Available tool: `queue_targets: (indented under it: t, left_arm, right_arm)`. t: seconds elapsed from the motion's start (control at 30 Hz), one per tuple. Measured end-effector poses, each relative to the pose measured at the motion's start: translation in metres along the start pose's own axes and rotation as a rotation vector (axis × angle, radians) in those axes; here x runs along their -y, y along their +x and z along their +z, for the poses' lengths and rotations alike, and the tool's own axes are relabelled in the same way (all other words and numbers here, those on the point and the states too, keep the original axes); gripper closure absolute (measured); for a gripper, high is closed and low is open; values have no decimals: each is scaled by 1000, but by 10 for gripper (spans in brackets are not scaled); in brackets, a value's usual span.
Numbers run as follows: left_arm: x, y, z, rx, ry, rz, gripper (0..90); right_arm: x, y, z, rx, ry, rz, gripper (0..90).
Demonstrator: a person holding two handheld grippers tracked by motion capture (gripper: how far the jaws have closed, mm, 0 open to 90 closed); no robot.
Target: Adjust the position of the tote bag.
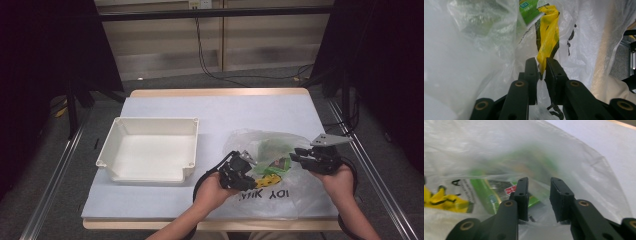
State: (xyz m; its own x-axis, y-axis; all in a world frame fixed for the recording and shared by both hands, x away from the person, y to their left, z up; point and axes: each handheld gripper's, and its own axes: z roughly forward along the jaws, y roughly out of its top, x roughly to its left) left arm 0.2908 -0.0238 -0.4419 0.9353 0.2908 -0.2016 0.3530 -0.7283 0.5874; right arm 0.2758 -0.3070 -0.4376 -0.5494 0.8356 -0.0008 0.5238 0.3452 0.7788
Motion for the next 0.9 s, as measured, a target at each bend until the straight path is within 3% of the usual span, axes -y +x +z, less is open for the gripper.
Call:
queue_targets:
  t: [0.17,0.27,0.33,0.4,0.47,0.5,0.6,0.67,0.73,0.9]
  left_arm:
    - [-3,2,-1,-28,-26,0,688]
    - [-8,3,-7,-91,-69,26,573]
    - [-13,5,-12,-117,-81,21,526]
    - [-17,8,-16,-112,-97,28,522]
    - [-19,10,-19,-101,-126,-2,488]
    - [-19,11,-20,-91,-123,-11,483]
    - [-18,10,-18,-98,-89,10,460]
    - [-17,10,-17,-90,-82,-12,390]
    - [-17,12,-15,-52,-77,-22,318]
    - [-17,10,-13,-54,-58,-10,299]
  right_arm:
    - [5,10,1,-38,18,-3,627]
    - [9,15,3,-46,38,-24,618]
    - [12,16,4,-56,42,-23,617]
    - [14,18,5,-60,46,-29,617]
    - [16,20,5,-62,50,-34,617]
    - [16,20,6,-67,46,-35,617]
    - [18,19,6,-72,35,-27,617]
    - [18,19,5,-72,33,-17,617]
    - [17,20,5,-80,31,-19,616]
    - [11,25,7,-89,31,-36,606]
